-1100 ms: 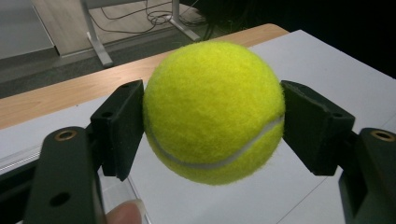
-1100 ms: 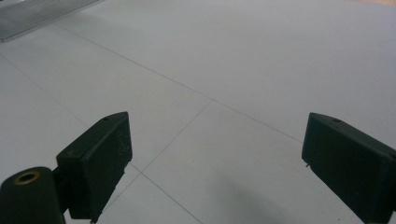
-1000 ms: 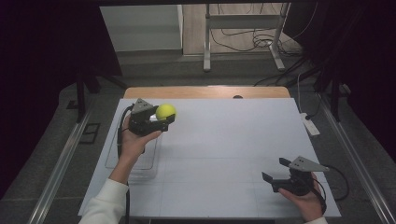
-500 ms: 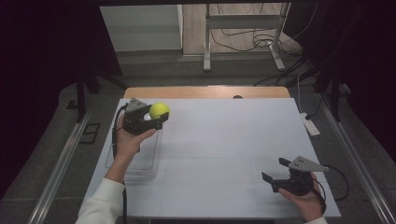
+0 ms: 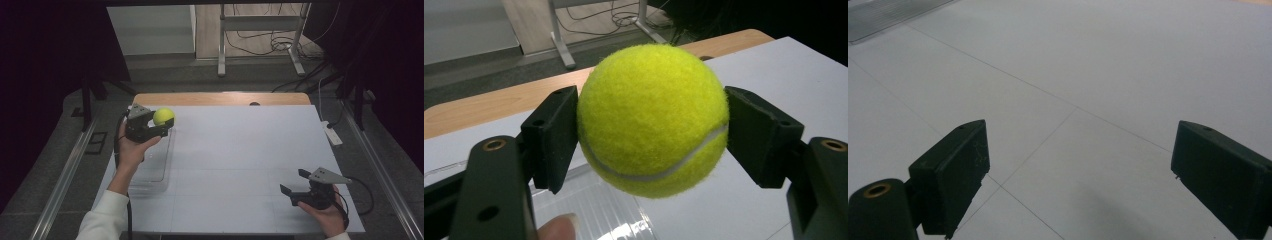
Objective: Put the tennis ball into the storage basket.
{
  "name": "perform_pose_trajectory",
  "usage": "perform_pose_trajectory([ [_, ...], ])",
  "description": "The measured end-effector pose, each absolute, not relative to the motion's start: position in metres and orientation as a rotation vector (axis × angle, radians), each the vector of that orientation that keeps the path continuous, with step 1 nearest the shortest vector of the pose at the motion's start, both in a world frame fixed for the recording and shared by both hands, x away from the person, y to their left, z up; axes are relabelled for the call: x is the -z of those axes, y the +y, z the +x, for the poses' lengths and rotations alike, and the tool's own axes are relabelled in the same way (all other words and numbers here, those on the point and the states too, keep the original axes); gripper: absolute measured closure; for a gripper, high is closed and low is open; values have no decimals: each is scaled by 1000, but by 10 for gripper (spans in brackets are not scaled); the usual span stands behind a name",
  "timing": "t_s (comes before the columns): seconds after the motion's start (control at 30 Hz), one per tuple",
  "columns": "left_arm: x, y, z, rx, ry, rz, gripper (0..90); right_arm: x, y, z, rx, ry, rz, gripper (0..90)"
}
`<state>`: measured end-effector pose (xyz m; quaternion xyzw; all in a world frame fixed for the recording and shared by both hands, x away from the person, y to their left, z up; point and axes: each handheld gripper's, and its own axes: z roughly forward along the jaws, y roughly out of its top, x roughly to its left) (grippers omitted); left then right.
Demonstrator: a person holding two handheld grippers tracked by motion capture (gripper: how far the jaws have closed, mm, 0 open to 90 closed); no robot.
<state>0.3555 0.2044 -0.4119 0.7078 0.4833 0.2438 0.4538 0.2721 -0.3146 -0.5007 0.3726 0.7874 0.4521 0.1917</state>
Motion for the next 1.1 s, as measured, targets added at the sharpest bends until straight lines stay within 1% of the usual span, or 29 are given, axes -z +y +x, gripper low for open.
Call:
perform_pose_trajectory([
  [0.43, 409, 214, 358, -623, 1221, 1742, 274, 501, -314, 273, -1271, 2211, 1049, 89],
  [1.1, 417, 230, 373, -650, 1293, 1746, 274, 501, -314, 273, -1267, 2212, 1049, 90],
])
